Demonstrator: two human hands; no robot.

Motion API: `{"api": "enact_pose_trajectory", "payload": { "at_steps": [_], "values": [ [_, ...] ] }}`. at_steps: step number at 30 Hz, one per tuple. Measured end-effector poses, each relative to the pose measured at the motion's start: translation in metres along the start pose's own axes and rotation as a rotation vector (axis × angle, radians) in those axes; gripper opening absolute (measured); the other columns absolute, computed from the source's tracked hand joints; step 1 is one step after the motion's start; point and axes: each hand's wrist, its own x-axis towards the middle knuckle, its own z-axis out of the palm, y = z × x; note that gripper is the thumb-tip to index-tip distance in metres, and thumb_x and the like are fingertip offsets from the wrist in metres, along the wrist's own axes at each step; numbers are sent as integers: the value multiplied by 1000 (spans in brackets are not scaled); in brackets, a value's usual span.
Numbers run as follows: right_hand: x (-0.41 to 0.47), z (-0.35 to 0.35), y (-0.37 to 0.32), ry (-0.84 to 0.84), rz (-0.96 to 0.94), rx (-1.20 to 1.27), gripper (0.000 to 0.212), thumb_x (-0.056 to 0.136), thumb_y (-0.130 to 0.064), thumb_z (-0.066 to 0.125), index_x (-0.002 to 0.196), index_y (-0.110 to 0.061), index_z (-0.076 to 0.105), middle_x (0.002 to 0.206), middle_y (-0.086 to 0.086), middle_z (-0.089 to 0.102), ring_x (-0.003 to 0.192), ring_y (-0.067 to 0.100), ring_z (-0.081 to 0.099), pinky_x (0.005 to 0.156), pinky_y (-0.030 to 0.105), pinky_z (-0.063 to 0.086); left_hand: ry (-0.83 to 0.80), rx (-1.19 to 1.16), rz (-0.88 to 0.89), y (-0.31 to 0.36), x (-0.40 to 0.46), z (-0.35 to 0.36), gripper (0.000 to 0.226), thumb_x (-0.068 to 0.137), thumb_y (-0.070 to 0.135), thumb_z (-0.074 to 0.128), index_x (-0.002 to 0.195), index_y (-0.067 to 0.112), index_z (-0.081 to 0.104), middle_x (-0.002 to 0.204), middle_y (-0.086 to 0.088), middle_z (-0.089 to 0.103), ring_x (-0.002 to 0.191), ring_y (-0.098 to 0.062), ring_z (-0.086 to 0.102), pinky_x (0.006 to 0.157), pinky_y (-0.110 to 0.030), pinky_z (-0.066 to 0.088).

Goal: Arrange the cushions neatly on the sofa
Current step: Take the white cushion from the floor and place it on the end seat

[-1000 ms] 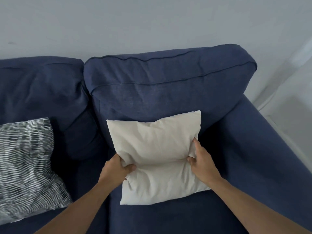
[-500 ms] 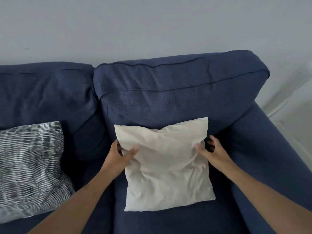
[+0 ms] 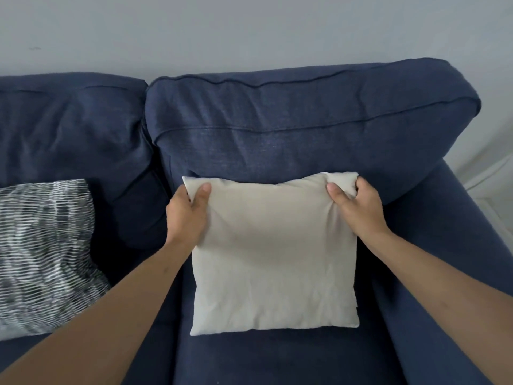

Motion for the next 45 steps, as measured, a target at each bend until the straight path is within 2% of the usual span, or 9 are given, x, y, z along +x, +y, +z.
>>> {"api": "enact_pose_trajectory", "payload": {
  "at_steps": [7, 13, 16, 18, 21, 26, 29, 36, 45],
  "values": [
    [-15, -6, 17, -106, 126, 75, 50, 86, -63, 78, 109, -20, 68, 108, -6, 74, 99, 12, 72, 83, 31, 57, -92, 69, -73, -20, -7, -10, 57, 93, 62, 72, 97, 6, 66, 88, -4, 73, 75, -17, 69, 72, -36, 57],
    [-42, -41, 56, -525, 360, -23, 78, 77, -82, 65, 139, -35, 58, 131, -17, 67, 116, 3, 63, 89, 36, 58, -608, 245, -254, -76, -48, -37, 103, 52, 84, 86, 136, 29, 62, 122, 17, 74, 112, -3, 70, 97, -26, 56],
    [-57, -39, 72, -649, 359, -138, 75, 81, -85, 59, 141, -42, 52, 131, -20, 66, 108, 5, 66, 72, 29, 57, -783, 315, -318, -95, -70, -29, 96, 56, 75, 95, 136, 37, 55, 119, 11, 77, 99, -9, 78, 77, -27, 62],
    [-65, -29, 70, -673, 356, -117, 66, 85, -83, 57, 139, -44, 53, 128, -18, 69, 100, 10, 71, 64, 26, 54, -750, 199, -372, -91, -81, -14, 74, 71, 70, 89, 128, 35, 58, 110, 1, 81, 84, -17, 82, 65, -30, 62],
    [-69, -14, 65, -606, 371, 1, 57, 86, -73, 67, 129, -35, 68, 119, -14, 77, 105, 8, 74, 80, 24, 57, -671, -15, -439, -81, -83, -2, 56, 88, 54, 81, 128, 17, 68, 111, -7, 83, 88, -29, 84, 77, -44, 69],
    [-65, -12, 72, -401, 422, 99, 44, 88, -51, 80, 94, -8, 77, 89, 15, 81, 60, 18, 72, 48, 28, 50, -543, -64, -433, -91, -72, -16, 56, 87, 47, 83, 125, 7, 72, 115, -8, 82, 90, -31, 84, 91, -48, 67],
    [-67, -7, 80, -361, 411, 115, 48, 87, -46, 83, 97, 1, 77, 91, 30, 78, 57, 26, 69, 50, 35, 55, -507, -62, -465, -100, -75, -17, 62, 82, 52, 84, 123, 8, 70, 119, -11, 79, 87, -32, 84, 93, -50, 66],
    [-59, -25, 47, -360, 279, 88, 57, 84, -63, 75, 122, -21, 65, 79, 3, 74, 53, 15, 59, 45, 33, 47, -339, 165, -193, -54, -55, -26, 65, 81, 73, 77, 123, 26, 65, 93, 3, 81, 51, -14, 65, 46, -31, 52],
    [-9, -11, -9, -96, 121, 182, 45, 96, -47, 75, 102, -3, 69, 73, 12, 71, 48, 15, 65, 46, 30, 52, -40, -116, -155, 4, -9, -13, 45, 103, 56, 62, 109, 12, 69, 63, -11, 77, 58, -25, 78, 62, -37, 65]
  ]
}}
